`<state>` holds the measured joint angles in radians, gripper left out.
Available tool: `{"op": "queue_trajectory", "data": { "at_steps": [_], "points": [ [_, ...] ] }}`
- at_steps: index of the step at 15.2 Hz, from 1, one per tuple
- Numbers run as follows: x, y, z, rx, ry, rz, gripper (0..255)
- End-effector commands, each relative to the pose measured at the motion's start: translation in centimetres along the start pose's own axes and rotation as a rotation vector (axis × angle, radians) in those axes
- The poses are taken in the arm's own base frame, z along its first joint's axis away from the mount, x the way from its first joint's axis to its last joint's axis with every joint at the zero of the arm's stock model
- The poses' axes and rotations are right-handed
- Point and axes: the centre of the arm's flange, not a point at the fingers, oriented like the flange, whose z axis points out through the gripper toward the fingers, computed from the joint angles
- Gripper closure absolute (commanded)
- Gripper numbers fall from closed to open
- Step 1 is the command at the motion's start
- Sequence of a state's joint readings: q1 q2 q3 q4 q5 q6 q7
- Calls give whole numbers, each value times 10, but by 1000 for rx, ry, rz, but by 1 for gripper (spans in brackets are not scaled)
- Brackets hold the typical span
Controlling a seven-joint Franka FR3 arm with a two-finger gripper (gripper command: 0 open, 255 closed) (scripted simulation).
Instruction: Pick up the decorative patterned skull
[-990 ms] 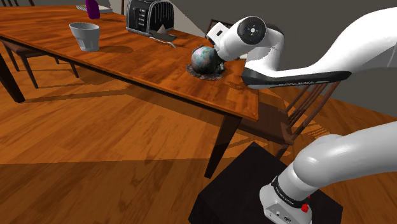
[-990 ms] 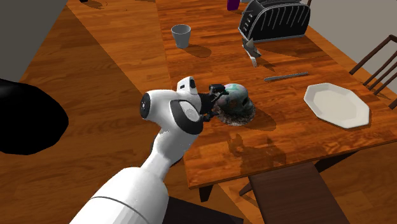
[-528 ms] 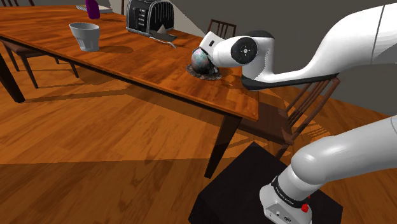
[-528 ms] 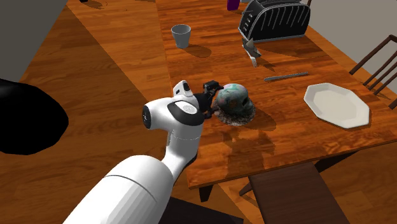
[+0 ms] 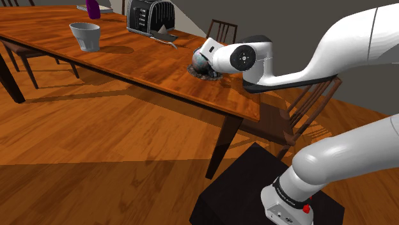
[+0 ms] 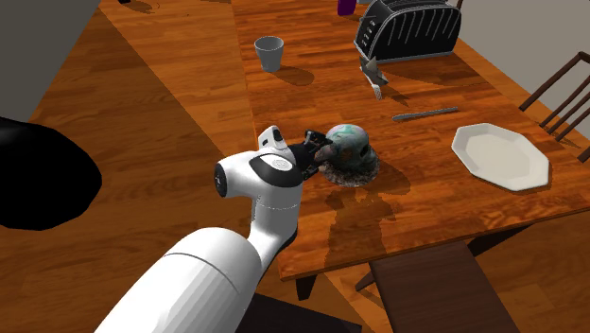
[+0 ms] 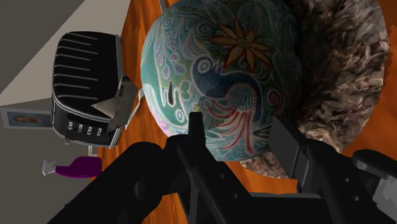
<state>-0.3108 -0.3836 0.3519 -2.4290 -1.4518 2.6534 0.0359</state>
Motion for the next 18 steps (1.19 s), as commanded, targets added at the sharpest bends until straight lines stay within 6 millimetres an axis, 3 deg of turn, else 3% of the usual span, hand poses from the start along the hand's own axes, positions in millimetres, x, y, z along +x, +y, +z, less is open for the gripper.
{"op": "queue_trajectory", "data": {
  "at_steps": [1, 7, 18],
  "points": [
    [0, 0, 0, 0, 0, 0, 255],
    [0, 0, 0, 0, 0, 0, 255],
    [-12, 51, -23, 0, 0, 0, 255]
  ]
}}
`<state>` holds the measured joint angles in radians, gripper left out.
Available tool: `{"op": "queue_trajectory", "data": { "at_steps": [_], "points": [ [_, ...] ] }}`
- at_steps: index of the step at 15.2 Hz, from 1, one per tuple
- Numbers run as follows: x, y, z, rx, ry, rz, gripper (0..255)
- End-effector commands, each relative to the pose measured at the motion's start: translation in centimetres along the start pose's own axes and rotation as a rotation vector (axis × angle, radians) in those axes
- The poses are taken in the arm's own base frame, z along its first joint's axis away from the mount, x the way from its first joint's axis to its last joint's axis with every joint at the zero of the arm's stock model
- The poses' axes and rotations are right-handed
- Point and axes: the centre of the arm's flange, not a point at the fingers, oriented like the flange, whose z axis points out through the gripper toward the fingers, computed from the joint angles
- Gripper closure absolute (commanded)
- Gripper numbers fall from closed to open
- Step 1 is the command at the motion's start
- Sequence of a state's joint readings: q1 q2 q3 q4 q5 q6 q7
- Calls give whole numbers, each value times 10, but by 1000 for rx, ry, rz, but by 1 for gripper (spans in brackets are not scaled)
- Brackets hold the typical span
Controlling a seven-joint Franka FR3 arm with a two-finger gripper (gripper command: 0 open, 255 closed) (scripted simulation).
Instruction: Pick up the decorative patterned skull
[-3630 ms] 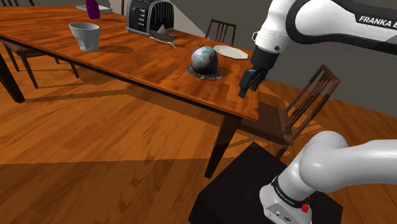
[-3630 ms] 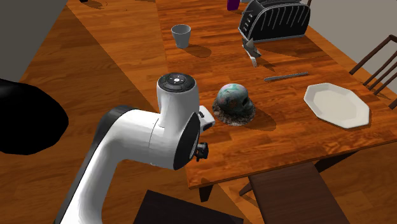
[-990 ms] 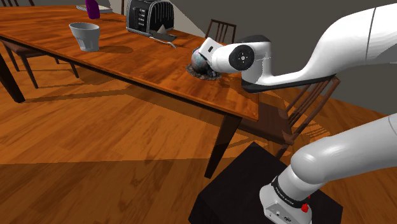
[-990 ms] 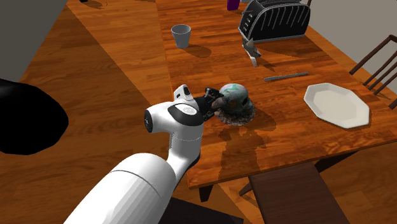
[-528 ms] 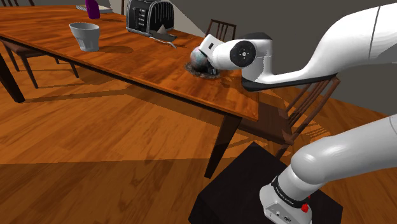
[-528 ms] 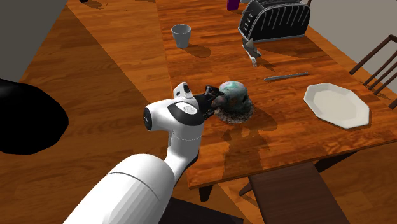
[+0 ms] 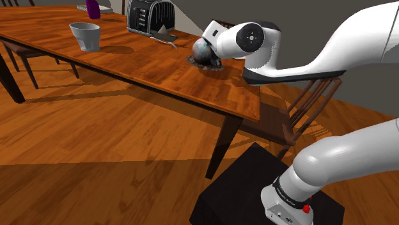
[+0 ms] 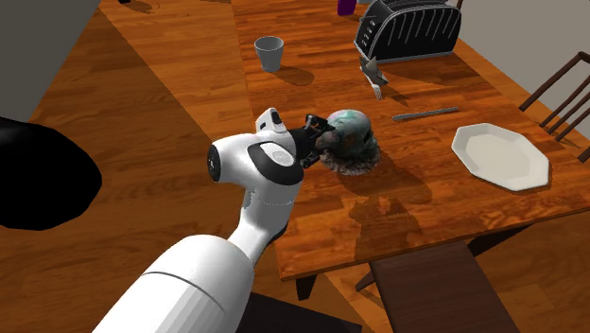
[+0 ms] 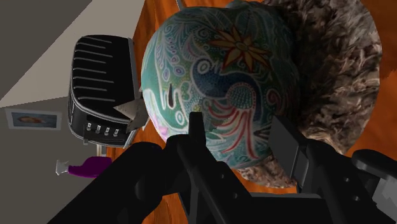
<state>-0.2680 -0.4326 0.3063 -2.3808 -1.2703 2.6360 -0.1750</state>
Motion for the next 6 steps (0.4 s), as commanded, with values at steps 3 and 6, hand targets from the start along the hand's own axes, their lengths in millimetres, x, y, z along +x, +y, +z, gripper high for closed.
{"op": "queue_trajectory", "data": {
  "at_steps": [3, 6],
  "points": [
    [-5, 19, -9, -2, 0, 0, 255],
    [-6, 24, -11, -2, 0, 0, 255]
  ]
}}
